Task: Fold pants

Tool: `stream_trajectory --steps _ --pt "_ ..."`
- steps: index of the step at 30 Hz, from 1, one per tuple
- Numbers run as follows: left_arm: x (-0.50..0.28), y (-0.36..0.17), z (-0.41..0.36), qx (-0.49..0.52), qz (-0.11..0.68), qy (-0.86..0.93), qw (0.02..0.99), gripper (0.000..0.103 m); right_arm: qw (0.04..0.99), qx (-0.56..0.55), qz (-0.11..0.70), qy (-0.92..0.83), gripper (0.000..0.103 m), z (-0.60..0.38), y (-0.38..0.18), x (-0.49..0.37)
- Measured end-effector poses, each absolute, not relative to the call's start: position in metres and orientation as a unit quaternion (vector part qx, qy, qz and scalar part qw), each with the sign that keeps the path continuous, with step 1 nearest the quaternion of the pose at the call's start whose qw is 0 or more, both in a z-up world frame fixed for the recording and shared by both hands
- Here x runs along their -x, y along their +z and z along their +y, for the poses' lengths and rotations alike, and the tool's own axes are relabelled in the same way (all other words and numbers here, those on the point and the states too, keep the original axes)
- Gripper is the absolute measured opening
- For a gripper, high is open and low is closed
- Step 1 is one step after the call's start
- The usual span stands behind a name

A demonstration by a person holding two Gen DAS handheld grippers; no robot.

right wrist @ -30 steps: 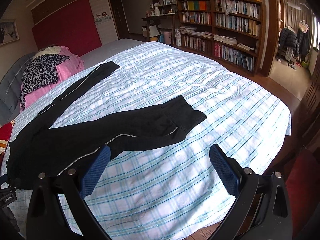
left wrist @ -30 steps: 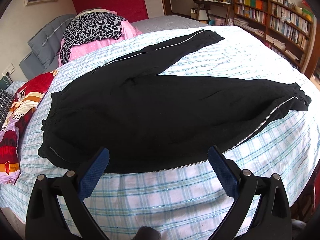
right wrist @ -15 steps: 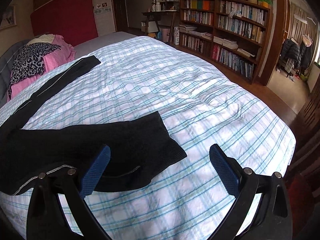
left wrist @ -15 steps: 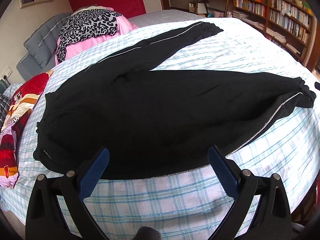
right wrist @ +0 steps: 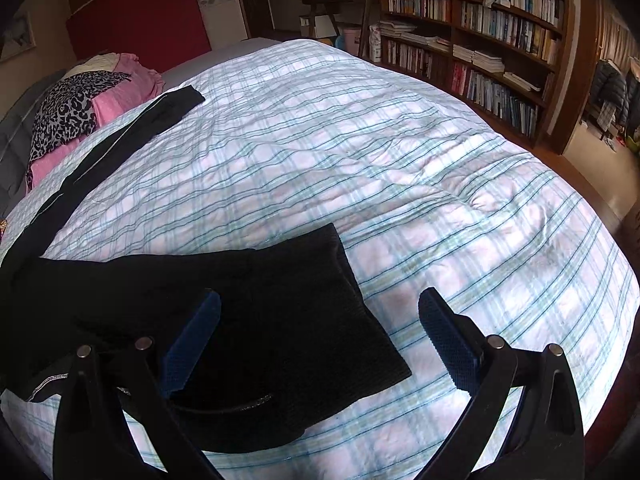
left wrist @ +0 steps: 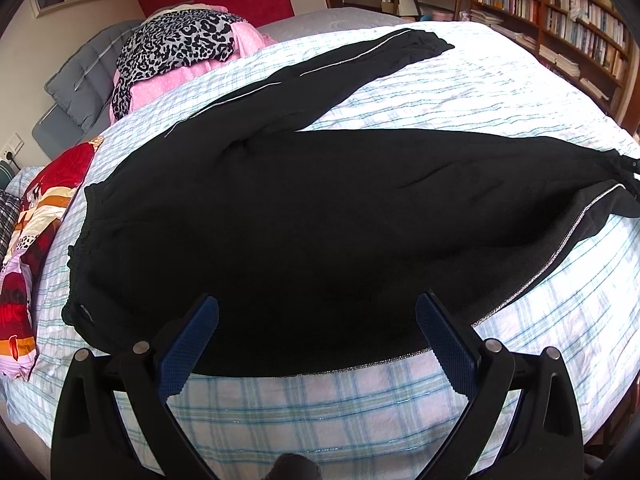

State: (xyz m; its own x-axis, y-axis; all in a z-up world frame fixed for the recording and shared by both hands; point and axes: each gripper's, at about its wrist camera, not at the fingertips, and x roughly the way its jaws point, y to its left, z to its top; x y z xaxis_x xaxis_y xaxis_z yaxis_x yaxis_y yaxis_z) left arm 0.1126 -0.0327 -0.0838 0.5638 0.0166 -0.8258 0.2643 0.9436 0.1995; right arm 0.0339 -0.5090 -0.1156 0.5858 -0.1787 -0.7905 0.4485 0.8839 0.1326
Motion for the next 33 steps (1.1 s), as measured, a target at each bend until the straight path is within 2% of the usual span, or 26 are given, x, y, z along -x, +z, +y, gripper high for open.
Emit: stream_trajectory --steps 1,3,5,6,7,8,9,10,19,23,25,28,31,32,33 --pt "-0.114 -0.084 -0.033 -0.153 0.461 -0.07 0.871 0.098 0.875 -0.161 0.422 -0.175 0.094 -0.508 -0.118 -0.036" --pt "-0.118 -0.086 -0.034 -0.154 0.462 -0.069 0.87 0.098 0.87 -0.163 0.433 -0.168 0.074 -0.508 -0.124 -0.04" --pt "-0.121 -0.088 -0.034 -0.153 0.465 -0.069 0.869 0.098 0.871 -0.161 0.434 -0.162 0.067 -0.507 -0.125 -0.04" --pt "-0.119 -0.089 -0.037 -0.153 0.465 -0.068 0.869 0.098 0.873 -0.157 0.43 -0.165 0.048 -0.507 -0.124 -0.039" --pt "-0.121 -0.09 -0.038 -0.153 0.466 -0.068 0.869 0.098 0.872 -0.152 0.43 -0.18 0.039 -0.508 -0.122 -0.038" --pt "-0.122 -0.091 -0.039 -0.155 0.466 -0.067 0.869 0.098 0.87 -0.161 0.428 -0.186 0.025 -0.513 -0.12 -0.037" --pt "-0.123 -0.092 -0.039 -0.157 0.466 -0.065 0.868 0.098 0.871 -0.175 0.42 -0.184 0.017 -0.519 -0.117 -0.035" --pt "-0.125 -0.093 -0.039 -0.158 0.466 -0.064 0.868 0.098 0.874 -0.183 0.412 -0.18 0.014 -0.523 -0.112 -0.033" --pt "-0.141 -0.105 -0.039 -0.158 0.464 -0.058 0.87 0.098 0.91 -0.095 0.35 -0.203 0.01 -0.512 -0.056 -0.041" --pt "-0.145 -0.119 -0.043 -0.158 0.475 -0.074 0.862 0.098 0.895 -0.077 0.377 -0.226 0.007 -0.526 -0.079 -0.058" --pt "-0.143 -0.125 -0.044 -0.161 0.484 -0.086 0.856 0.098 0.879 -0.077 0.397 -0.252 0.0 -0.537 -0.1 -0.062" --pt "-0.136 -0.131 -0.046 -0.178 0.478 -0.094 0.855 0.098 0.862 -0.098 0.41 -0.283 0.0 -0.557 -0.118 -0.054" --pt "-0.135 -0.132 -0.044 -0.18 0.475 -0.101 0.855 0.098 0.863 -0.136 0.396 -0.282 0.001 -0.558 -0.11 -0.036" --pt "-0.135 -0.133 -0.043 -0.178 0.477 -0.102 0.855 0.098 0.869 -0.141 0.39 -0.269 0.005 -0.551 -0.103 -0.031" --pt "-0.135 -0.133 -0.042 -0.176 0.478 -0.103 0.854 0.098 0.876 -0.143 0.385 -0.253 0.025 -0.539 -0.095 -0.028"
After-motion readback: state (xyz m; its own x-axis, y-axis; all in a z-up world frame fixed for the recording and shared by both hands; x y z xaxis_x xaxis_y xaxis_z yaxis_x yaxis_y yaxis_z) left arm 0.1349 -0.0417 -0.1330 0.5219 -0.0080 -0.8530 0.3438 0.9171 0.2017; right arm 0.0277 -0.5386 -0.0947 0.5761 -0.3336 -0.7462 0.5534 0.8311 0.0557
